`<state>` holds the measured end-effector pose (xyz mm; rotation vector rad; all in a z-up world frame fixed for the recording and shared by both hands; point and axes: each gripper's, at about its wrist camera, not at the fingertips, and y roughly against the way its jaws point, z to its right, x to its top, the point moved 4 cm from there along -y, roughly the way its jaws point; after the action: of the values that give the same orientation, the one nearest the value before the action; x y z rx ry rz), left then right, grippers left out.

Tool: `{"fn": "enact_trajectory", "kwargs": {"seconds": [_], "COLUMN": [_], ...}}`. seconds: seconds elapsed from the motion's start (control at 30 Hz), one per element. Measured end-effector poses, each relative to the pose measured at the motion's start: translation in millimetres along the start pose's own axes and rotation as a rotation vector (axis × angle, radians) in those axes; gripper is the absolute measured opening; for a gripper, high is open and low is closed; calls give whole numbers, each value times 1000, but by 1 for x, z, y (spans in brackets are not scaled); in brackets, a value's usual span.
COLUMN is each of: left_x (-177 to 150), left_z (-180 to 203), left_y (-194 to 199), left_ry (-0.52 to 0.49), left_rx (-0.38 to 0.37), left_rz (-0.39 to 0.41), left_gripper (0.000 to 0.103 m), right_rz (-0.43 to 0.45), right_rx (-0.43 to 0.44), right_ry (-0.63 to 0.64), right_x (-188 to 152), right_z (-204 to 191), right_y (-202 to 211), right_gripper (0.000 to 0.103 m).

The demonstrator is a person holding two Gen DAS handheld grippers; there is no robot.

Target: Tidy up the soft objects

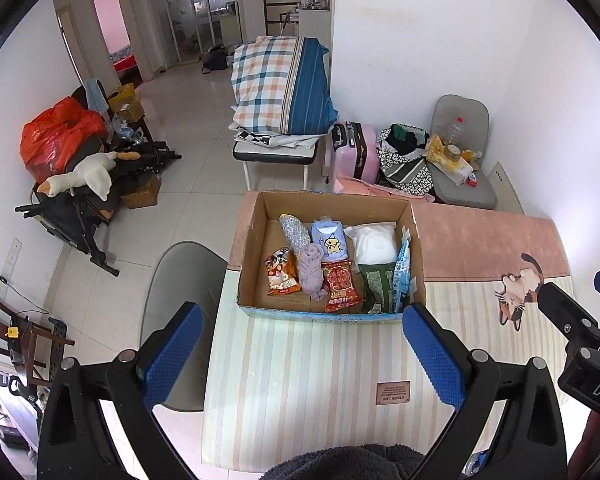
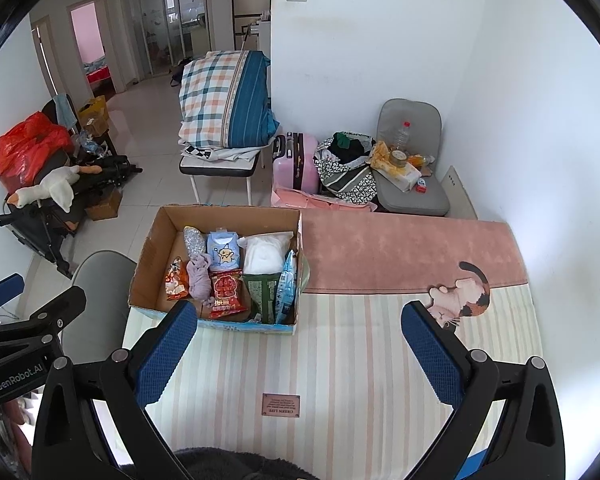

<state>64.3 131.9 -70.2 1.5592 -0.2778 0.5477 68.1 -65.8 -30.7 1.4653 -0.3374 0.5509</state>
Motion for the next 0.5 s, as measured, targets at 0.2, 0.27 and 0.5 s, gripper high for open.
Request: {"fn": "enact_trajectory", "kwargs": {"seconds": [0.2,0.27,0.5], "left_x": [0,1,6], "left_z": [0,0,4], "left_y": [0,0,-1], "left_ry": [4,1,-15], "left_rx": [-2,-1,-7], "left_rz": [0,3,12], "left_gripper": [102,102,102], "right_rz": [0,1,2], "right_rx": [-5,-7,-8], "right_ry": [1,0,-1], "right_x": [1,3,5], "right_z": [0,0,0], "right_y": [0,-2,-4], "right_gripper": [103,103,103]}}
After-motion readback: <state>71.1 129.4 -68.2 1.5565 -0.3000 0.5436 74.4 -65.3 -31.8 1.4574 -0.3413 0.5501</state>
